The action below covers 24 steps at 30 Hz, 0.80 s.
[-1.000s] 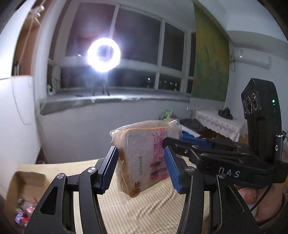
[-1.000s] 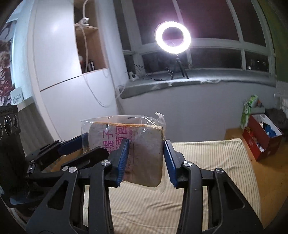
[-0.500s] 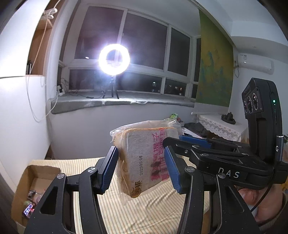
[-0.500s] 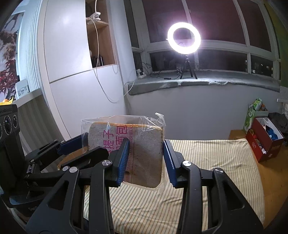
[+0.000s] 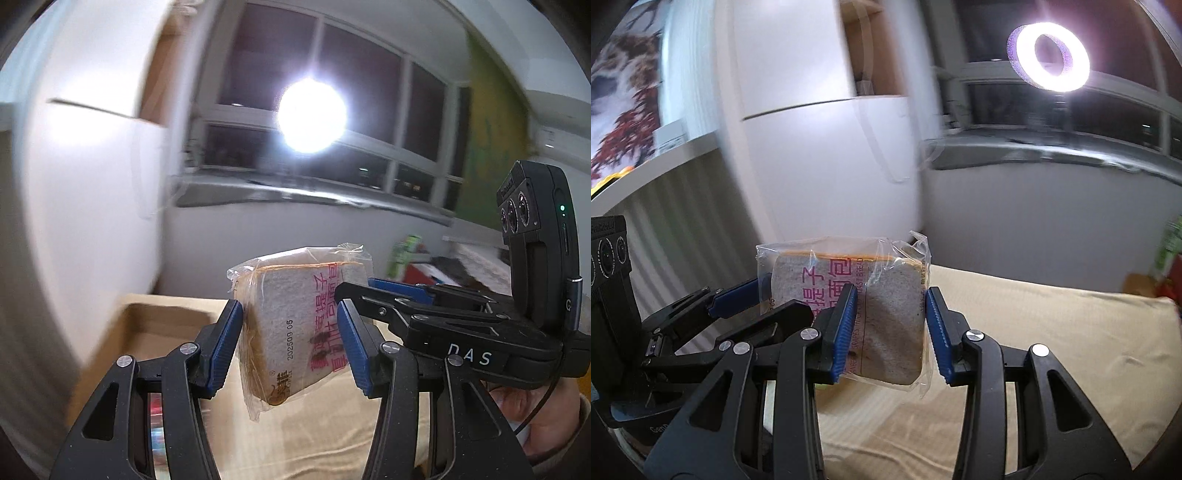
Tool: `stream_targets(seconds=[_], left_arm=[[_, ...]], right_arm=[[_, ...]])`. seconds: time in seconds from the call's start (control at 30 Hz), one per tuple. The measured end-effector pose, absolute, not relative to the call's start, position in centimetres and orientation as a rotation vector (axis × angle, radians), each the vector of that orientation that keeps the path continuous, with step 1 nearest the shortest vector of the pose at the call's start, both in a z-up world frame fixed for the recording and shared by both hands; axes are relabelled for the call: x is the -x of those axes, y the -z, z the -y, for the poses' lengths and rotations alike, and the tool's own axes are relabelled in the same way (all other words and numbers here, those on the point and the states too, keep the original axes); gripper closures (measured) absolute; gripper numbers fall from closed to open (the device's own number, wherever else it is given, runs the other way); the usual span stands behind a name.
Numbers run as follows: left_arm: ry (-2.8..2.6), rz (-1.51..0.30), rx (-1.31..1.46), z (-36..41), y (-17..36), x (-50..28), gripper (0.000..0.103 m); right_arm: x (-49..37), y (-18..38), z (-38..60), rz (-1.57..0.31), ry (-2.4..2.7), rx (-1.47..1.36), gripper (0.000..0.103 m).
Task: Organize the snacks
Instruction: 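Lift and carry the packaged bread over the box with the right tool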
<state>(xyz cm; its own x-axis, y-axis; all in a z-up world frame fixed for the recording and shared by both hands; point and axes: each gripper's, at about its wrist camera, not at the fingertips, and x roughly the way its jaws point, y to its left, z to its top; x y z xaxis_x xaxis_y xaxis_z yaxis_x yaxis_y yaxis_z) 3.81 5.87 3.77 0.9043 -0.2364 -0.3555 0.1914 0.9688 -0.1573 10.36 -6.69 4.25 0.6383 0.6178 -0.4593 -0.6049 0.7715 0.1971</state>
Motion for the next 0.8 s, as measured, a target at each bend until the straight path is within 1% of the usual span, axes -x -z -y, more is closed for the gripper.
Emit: stream_targets(seconds=[0.2, 0.47, 0.67, 0.8], left_arm=[[0.084, -0.371, 0.139, -11.4, -3.7, -1.7, 0.052], [0.030, -0.374, 0.161, -14.0, -3.0, -1.2, 0.052], [0.012, -0.411, 0.176, -14.8, -1.5, -2.6, 0.052], [0.006, -0.460, 0.191, -15.8, 0.6, -4.6, 0.052]], right_arm=[[-10.3, -4.2, 1.5, -0.537, -0.796, 0.002, 0.062], [-11.3, -3.3, -1.3, -0.561, -0.832, 0.026, 0.062], [-13.8, -1.0, -3.4, -0.617, -0.843, 0.019, 0.062], [-15.8, 1.7, -4.3, -0.671, -0.843, 0.016, 0.062]])
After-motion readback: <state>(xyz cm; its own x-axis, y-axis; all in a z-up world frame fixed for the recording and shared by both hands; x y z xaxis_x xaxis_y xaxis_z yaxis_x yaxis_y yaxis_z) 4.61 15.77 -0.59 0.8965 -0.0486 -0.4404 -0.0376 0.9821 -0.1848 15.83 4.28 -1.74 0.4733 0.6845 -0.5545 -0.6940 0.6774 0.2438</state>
